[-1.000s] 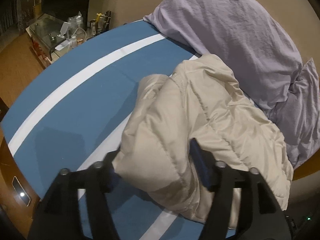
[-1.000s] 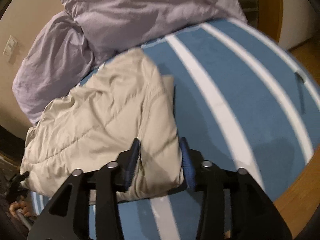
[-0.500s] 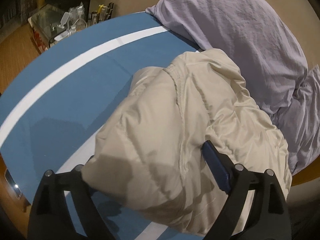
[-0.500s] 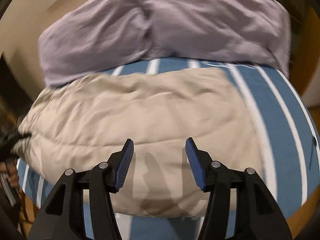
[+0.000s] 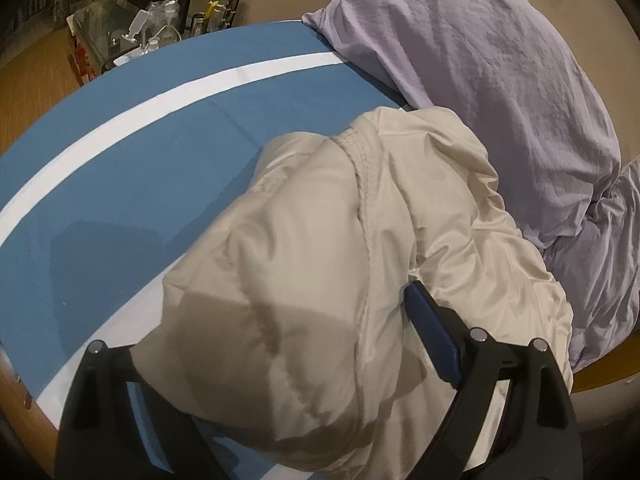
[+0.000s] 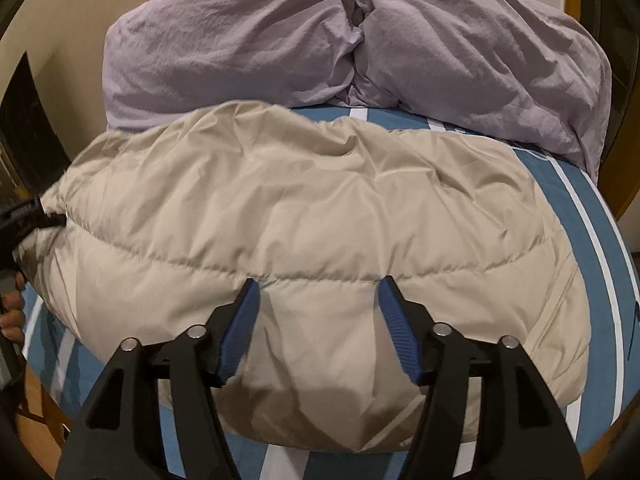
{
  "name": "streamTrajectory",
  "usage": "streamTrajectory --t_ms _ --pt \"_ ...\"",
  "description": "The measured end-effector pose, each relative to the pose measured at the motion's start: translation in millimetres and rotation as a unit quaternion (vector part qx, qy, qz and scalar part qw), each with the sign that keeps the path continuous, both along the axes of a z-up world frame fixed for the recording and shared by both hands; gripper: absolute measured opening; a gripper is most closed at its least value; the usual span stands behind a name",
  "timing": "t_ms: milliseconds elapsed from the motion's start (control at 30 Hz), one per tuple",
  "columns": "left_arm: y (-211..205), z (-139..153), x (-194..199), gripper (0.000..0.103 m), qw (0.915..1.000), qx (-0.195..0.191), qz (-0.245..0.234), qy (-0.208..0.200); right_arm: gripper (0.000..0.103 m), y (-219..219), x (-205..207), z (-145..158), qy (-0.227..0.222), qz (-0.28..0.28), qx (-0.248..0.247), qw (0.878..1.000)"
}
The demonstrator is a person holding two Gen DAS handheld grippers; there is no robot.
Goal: Fold large clothes
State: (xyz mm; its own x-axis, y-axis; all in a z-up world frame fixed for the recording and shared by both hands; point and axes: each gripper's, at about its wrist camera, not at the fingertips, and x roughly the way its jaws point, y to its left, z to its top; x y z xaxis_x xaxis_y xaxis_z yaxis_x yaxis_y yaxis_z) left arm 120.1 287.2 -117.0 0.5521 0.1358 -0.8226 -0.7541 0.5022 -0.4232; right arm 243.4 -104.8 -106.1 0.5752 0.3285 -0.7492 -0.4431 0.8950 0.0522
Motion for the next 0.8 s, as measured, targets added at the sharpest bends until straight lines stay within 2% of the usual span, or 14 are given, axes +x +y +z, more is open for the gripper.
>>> streamTrajectory --t_ms 33,133,267,367,500,800 --pt "1 0 0 0.086 1.0 -0.003 0.0 -0.003 0.068 4 -2 -6 -0.003 0.005 -0.014 1.0" --pt "2 2 -1 0.073 0.9998 -0.008 0.001 -0.016 0.069 9 -3 -16 -0.014 0.014 -0.033 0.999" --pt "3 13 -5 0.048 0.9988 -0.018 0.002 -0.045 0.069 9 -1 -22 -0.015 0.018 -0.032 0.999" --pt "0 27 -4 0.038 0.9974 -0.02 -0.01 -0.068 0.069 9 -1 -25 -0.02 0.019 -0.035 0.999" --pt "-11 48 0 0.034 0.9948 -0.01 -0.027 -0.097 0.07 10 -2 -27 -0.022 0.022 -0.04 0.999" --pt "-47 98 13 0.034 0.9824 0.01 -0.082 -0.167 0.07 9 0 -28 -0.018 0.03 -0.044 0.998"
